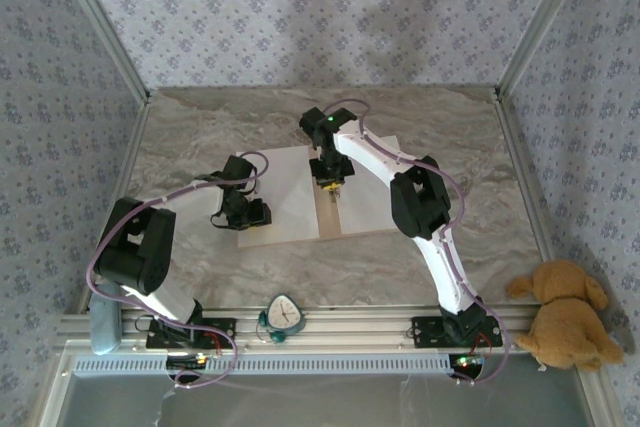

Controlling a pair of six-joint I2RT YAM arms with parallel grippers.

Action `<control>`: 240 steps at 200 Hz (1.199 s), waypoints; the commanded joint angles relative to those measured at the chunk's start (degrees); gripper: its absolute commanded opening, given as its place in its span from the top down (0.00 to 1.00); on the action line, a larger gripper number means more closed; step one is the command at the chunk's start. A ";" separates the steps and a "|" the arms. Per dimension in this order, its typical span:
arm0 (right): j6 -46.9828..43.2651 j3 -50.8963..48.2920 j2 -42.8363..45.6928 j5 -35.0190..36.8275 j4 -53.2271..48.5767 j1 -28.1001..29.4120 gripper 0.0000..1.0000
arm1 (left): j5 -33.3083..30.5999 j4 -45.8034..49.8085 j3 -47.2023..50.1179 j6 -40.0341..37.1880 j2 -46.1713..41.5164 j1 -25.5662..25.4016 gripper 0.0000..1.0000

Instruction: Put the files into the folder

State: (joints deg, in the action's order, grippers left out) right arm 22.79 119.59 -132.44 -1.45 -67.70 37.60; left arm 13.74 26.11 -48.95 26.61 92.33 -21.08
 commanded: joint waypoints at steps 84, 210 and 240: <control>-1.00 -3.31 -1.85 -1.12 -1.12 0.45 0.89 | -1.08 2.98 1.48 0.37 0.26 0.36 0.65; -1.08 -4.36 -2.19 0.31 -1.11 0.70 0.89 | -1.30 3.04 1.54 0.27 0.32 0.43 0.65; -1.01 -5.11 -2.38 1.16 -1.00 0.97 0.88 | -1.35 3.07 1.67 0.37 0.40 0.49 0.65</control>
State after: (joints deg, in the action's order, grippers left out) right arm 22.57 116.42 -132.44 -1.63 -66.17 37.78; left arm 13.72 26.13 -48.95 26.61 92.33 -20.99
